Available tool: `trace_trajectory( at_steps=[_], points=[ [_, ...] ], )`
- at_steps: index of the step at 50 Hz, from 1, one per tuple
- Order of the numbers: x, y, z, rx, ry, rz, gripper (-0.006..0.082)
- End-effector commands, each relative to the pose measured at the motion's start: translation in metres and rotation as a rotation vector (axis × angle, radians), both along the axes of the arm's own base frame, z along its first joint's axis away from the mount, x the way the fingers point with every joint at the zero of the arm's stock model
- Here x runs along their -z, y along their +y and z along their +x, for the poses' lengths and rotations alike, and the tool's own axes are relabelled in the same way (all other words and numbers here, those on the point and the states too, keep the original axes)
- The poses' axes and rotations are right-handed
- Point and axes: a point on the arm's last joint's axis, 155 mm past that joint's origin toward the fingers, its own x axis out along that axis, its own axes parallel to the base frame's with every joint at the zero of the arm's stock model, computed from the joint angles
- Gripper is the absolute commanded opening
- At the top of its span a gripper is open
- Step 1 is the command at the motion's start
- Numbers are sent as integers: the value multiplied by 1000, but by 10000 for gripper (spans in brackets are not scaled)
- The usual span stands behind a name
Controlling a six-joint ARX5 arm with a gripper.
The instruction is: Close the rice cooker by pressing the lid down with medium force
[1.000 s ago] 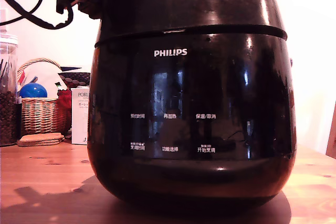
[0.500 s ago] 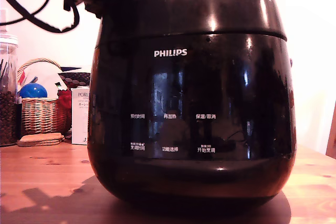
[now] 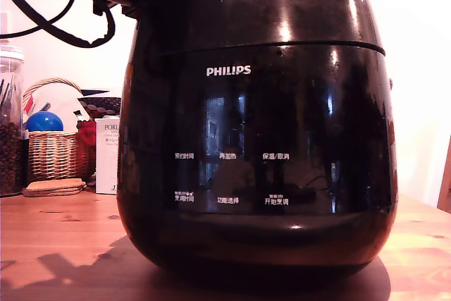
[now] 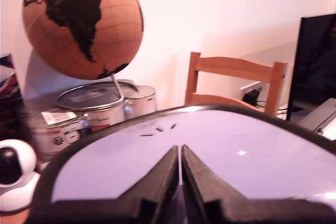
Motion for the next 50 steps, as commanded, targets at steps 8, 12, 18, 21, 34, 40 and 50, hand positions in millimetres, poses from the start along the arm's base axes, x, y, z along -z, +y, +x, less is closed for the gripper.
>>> trace_trajectory(
  at_steps=[8, 12, 18, 21, 34, 40, 50],
  points=[
    [9, 11, 0, -12, -20, 88, -24],
    [-15, 17, 5, -29, -58, 68, -24],
    [-41, 35, 19, -82, -92, 71, -24],
    [-53, 49, 28, -125, -118, 74, -24],
    [-66, 122, 64, -327, -113, 111, -24],
    [-66, 157, 76, -415, -97, 126, -24],
    [-70, 208, 89, -538, -91, 126, -24]
  ],
)
